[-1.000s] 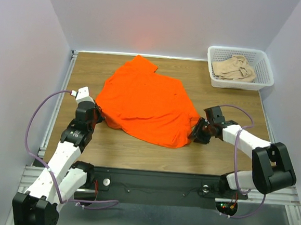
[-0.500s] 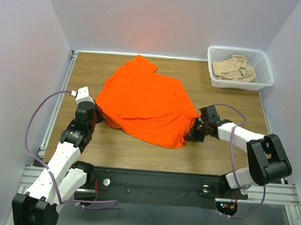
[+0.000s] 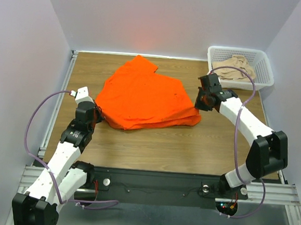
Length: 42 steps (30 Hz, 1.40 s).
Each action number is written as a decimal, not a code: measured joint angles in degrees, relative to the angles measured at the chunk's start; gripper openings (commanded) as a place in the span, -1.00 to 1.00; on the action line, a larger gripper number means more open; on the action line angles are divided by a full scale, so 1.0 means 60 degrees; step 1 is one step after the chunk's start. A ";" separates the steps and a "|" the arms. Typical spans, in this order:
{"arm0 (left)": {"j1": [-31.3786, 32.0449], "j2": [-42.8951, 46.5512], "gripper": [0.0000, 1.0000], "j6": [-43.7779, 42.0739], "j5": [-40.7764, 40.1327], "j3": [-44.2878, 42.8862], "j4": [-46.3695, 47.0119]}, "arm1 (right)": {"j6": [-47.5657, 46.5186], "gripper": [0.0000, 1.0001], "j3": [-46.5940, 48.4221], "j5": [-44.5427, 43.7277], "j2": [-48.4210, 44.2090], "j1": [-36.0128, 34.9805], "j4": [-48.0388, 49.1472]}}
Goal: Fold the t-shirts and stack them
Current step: Flatten the tshirt out
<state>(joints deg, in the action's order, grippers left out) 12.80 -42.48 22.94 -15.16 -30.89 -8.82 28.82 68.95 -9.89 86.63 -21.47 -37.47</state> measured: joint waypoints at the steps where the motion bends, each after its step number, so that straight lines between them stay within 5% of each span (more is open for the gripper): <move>1: 0.0000 -0.0004 -1.00 -0.0004 -0.0004 0.0000 0.0000 | -0.0153 -0.93 0.0313 -0.0270 0.0182 0.0000 -0.0120; 2: 0.0000 -0.0011 -1.00 -0.0004 -0.0004 0.0000 0.0000 | -0.0284 -0.79 0.0492 -0.0488 0.0331 -0.0004 -0.0219; 3: 0.0000 -0.0015 -1.00 -0.0004 -0.0004 0.0000 -0.0004 | -0.0353 -0.42 0.0579 -0.0579 0.0470 -0.0011 -0.0302; 9: 0.0000 -0.0029 -1.00 -0.0004 -0.0004 0.0000 0.0000 | -0.0452 0.10 0.0375 -0.0361 0.1293 -0.0193 -0.0627; 12: 0.0000 -0.0040 -1.00 -0.0007 -0.0004 0.0000 0.0000 | -0.0120 0.19 -0.0124 -0.0306 0.1082 -0.0240 -0.0645; 25: 0.0000 -0.0106 -1.00 -0.0033 0.0011 0.0000 0.0004 | 0.2674 0.01 -0.3162 0.0353 -0.1628 0.0342 0.1264; 42: 0.0066 -0.0106 -1.00 -0.0044 0.0011 0.0000 0.0004 | 0.4025 0.11 -0.3224 0.0211 -0.0648 0.0437 0.3136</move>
<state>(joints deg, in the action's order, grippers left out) 13.19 -43.11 22.68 -15.09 -30.89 -8.80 52.97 49.60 -8.62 82.74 -18.85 -18.65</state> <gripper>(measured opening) 0.018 0.557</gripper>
